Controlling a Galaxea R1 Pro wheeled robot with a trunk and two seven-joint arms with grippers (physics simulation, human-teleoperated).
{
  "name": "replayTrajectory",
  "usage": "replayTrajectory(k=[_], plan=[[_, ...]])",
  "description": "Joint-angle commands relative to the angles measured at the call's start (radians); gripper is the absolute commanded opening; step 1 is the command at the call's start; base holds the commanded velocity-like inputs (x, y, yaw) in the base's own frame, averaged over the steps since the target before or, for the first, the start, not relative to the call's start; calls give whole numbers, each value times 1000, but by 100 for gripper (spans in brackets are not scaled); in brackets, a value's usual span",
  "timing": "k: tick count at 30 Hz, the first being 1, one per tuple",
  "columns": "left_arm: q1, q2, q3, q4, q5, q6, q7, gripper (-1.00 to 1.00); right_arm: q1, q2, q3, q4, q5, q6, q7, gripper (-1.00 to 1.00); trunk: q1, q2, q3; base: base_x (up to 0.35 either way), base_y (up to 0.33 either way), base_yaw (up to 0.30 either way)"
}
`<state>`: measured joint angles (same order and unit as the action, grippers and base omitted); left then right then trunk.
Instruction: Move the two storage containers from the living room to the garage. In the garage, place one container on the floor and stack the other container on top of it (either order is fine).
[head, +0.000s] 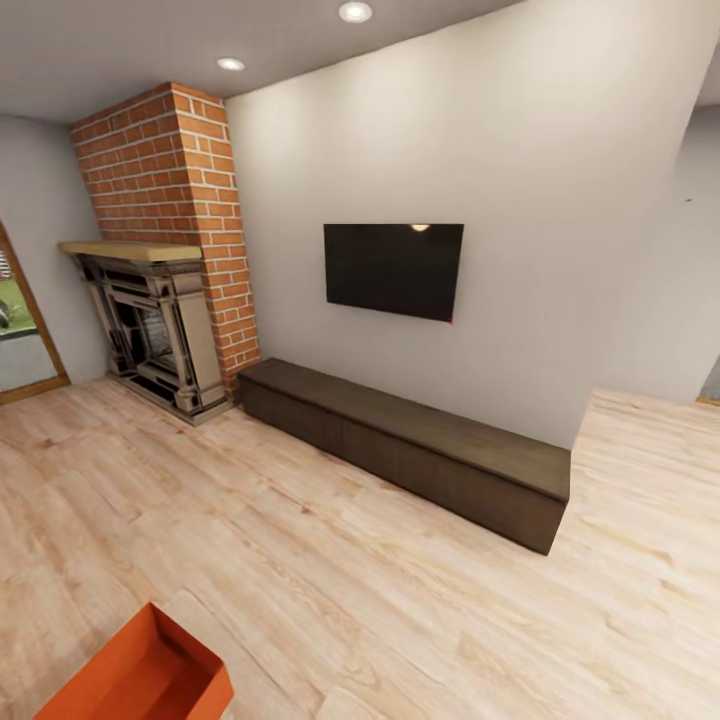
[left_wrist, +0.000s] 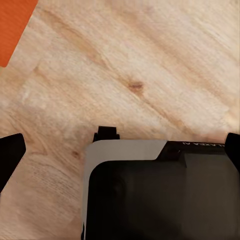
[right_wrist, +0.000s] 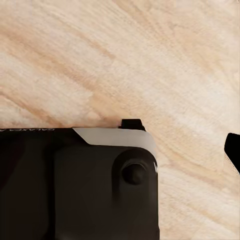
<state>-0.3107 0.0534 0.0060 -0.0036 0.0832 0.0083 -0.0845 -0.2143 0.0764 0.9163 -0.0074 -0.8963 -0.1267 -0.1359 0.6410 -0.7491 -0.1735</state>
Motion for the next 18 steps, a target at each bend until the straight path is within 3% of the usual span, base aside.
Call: replayTrajectory(k=[1, 9, 13, 18], plan=[[-1, 0, 0, 0, 9, 1, -5, 100, 0, 0, 9, 0, -8, -2, -4, 100, 1, -1, -1, 321, 0, 1], [-1, 0, 0, -1, 10, 1, -5, 100, 0, 1, 9, 0, -9, 0, -4, 100, 1, -1, -1, 270, 0, 0], [-1, 1, 0, -1, 14, 1, -5, 100, 0, 0, 8, 0, -9, -2, -4, 100, 1, -1, -1, 80, 0, 35], [-1, 2, 0, -1, 16, 1, -5, 100, 0, -6, 8, 0, -9, -4, -4, 100, 1, -1, -1, 13, 0, 218]])
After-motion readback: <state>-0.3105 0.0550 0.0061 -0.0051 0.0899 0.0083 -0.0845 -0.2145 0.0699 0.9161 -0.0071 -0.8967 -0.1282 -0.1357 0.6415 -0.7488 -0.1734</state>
